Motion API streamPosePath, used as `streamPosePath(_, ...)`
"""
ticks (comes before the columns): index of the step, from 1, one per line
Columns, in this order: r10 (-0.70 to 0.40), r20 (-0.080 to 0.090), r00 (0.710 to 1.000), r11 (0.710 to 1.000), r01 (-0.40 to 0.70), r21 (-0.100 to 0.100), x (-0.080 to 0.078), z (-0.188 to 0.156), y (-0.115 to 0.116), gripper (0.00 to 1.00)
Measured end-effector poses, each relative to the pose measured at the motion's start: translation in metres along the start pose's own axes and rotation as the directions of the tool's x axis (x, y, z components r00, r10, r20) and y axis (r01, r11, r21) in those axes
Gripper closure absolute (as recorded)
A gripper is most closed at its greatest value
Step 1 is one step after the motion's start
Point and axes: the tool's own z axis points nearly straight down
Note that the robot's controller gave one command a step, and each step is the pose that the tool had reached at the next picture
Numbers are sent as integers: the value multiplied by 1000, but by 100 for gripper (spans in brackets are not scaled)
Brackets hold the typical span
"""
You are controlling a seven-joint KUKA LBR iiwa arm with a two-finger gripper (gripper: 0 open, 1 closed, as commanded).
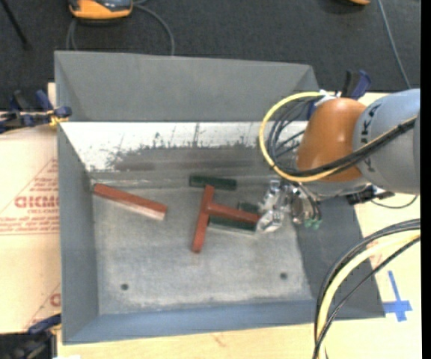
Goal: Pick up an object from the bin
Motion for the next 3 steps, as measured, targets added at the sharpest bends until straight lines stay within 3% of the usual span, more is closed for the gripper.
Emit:
streamPosePath(1,0,0,1000,1000,0,0,0,0,0,100)
streamPosePath(2,58,-26,998,998,-58,2,13,-206,-16,100)
streamPosePath(3,58,-29,998,998,-58,2,14,-205,-16,100)
